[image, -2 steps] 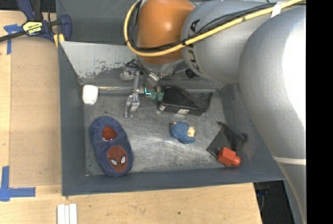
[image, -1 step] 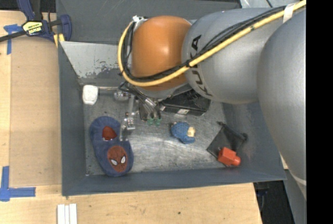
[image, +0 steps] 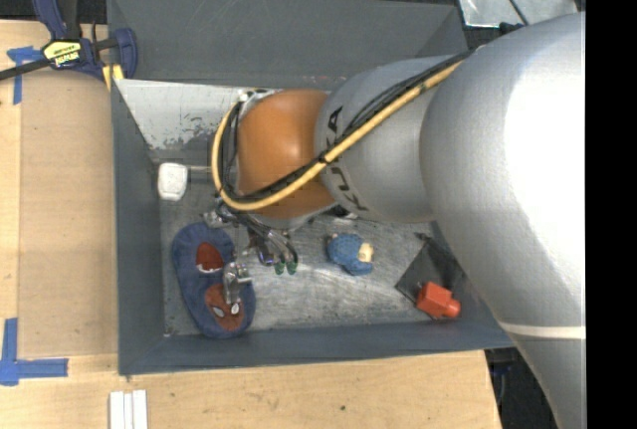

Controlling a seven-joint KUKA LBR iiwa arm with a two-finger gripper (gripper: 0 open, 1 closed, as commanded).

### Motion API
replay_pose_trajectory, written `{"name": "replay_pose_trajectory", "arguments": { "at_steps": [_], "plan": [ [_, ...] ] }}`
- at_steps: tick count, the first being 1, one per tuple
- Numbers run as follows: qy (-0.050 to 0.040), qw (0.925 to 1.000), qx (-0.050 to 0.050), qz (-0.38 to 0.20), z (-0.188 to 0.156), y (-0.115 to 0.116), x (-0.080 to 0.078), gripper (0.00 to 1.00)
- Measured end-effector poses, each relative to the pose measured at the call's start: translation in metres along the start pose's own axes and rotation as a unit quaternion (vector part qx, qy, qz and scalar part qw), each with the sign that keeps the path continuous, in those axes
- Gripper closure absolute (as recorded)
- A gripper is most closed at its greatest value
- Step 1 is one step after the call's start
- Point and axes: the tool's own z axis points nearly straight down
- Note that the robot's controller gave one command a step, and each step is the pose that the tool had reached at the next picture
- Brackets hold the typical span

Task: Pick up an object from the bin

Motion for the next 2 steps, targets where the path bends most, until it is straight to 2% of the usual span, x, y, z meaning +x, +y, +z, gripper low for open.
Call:
{"name": "replay_pose_trajectory", "arguments": {
  "at_steps": [1, 2],
  "plan": [
    [-0.0029, 1.0000, -0.001, 0.002, -0.004, 0.000, -0.002, 1.00],
    [-0.0037, 0.9986, 0.001, -0.053, -0.121, -0.020, -0.008, 1.00]
  ]
}}
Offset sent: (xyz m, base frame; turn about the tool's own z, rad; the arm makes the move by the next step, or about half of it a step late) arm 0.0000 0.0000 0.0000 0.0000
